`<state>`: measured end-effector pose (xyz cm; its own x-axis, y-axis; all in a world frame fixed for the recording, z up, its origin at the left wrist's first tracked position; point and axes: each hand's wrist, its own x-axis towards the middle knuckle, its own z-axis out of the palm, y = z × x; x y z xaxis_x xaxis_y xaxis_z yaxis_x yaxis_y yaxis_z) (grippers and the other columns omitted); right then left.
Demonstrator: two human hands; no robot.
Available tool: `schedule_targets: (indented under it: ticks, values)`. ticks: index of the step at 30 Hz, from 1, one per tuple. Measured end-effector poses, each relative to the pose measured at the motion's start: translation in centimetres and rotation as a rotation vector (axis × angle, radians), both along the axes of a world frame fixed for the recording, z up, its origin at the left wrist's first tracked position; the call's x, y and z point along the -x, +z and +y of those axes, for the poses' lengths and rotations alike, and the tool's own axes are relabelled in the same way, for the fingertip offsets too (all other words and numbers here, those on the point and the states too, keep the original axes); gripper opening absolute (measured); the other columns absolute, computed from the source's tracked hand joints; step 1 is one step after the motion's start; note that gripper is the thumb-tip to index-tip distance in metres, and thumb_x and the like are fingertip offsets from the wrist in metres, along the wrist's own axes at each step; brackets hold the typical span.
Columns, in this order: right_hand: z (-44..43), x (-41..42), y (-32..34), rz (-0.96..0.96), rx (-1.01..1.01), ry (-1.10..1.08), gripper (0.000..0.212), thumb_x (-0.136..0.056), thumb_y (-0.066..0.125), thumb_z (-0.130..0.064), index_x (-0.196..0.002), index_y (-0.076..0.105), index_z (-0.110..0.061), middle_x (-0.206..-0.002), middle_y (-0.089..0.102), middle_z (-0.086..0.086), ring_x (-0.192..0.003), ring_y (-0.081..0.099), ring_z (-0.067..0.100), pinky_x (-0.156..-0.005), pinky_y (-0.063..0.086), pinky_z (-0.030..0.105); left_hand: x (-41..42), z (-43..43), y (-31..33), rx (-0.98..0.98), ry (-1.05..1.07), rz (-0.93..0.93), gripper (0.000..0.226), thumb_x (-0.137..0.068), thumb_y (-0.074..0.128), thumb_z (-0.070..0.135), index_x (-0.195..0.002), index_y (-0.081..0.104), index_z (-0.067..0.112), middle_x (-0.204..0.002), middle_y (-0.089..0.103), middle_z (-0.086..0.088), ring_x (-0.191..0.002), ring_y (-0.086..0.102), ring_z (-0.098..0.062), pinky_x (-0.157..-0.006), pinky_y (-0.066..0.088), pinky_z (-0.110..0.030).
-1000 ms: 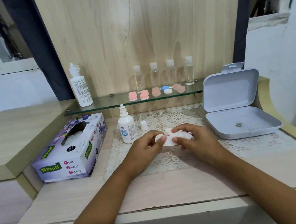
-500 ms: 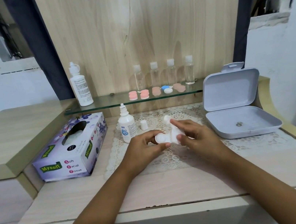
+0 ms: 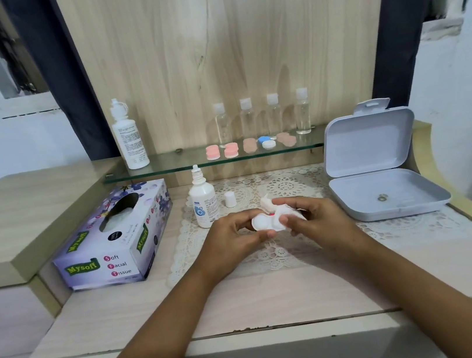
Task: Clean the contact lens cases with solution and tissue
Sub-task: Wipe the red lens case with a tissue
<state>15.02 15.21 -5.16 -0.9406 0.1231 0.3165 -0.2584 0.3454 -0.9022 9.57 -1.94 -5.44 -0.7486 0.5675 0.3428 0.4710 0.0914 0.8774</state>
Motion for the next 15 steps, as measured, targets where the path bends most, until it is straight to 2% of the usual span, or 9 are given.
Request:
schedule_targets:
  ticks: [2, 4, 8, 10, 13, 15]
  values:
    - [0.11, -0.12, -0.08, 0.000, 0.001, 0.058, 0.037, -0.087, 0.058, 0.001, -0.121, 0.058, -0.014, -0.099, 0.062, -0.010, -0.061, 0.056, -0.011, -0.063, 0.044, 0.007, -0.02, -0.05, 0.11, 0.003, 0.009, 0.015, 0.026, -0.075, 0.075, 0.010, -0.100, 0.071, 0.017, -0.087, 0.072, 0.004, -0.077, 0.063, 0.002, -0.069, 0.046, -0.011]
    - [0.13, -0.06, -0.22, 0.003, -0.009, 0.061, 0.035, -0.087, 0.059, 0.000, -0.117, 0.061, -0.018, -0.103, 0.062, -0.011, -0.067, 0.056, -0.013, -0.066, 0.043, 0.007, -0.12, -0.08, 0.14, 0.006, 0.010, 0.016, 0.028, -0.075, 0.076, 0.011, -0.101, 0.071, 0.017, -0.088, 0.072, 0.004, -0.078, 0.063, 0.002, -0.070, 0.046, -0.010]
    - [0.04, 0.19, -0.26, 0.008, 0.014, -0.028, 0.022, -0.086, 0.061, -0.003, -0.097, 0.068, -0.021, -0.077, 0.065, -0.011, -0.050, 0.050, -0.001, -0.057, 0.044, 0.013, -0.23, -0.04, 0.05, 0.033, 0.001, 0.045, 0.025, -0.074, 0.077, 0.014, -0.095, 0.072, 0.025, -0.086, 0.072, 0.010, -0.082, 0.064, -0.002, -0.075, 0.049, -0.015]
    - [-0.07, 0.32, -0.26, 0.020, 0.049, -0.058, 0.017, -0.088, 0.058, -0.004, -0.096, 0.068, -0.016, -0.078, 0.066, -0.008, -0.049, 0.053, 0.003, -0.056, 0.048, 0.017, -0.27, 0.03, 0.07, 0.043, -0.001, 0.056, 0.025, -0.074, 0.077, 0.015, -0.094, 0.071, 0.027, -0.084, 0.072, 0.013, -0.080, 0.064, -0.001, -0.076, 0.049, -0.015]
    - [-0.13, 0.33, -0.28, 0.041, 0.173, -0.129, 0.014, -0.090, 0.056, -0.006, -0.099, 0.066, -0.012, -0.087, 0.067, 0.001, -0.062, 0.063, 0.010, -0.060, 0.056, 0.023, -0.21, 0.05, 0.05, 0.022, 0.005, 0.029, 0.024, -0.074, 0.077, 0.014, -0.093, 0.071, 0.027, -0.082, 0.071, 0.012, -0.078, 0.062, 0.001, -0.073, 0.049, -0.015]
    - [0.08, 0.29, -0.61, 0.134, -0.013, -0.206, 0.012, -0.088, 0.059, -0.009, -0.096, 0.062, -0.018, -0.088, 0.066, -0.003, -0.075, 0.064, 0.013, -0.068, 0.054, 0.024, -0.05, 0.02, -0.04, 0.016, 0.038, 0.026, 0.024, -0.073, 0.077, 0.014, -0.094, 0.071, 0.025, -0.081, 0.071, 0.010, -0.078, 0.062, 0.001, -0.073, 0.049, -0.014]
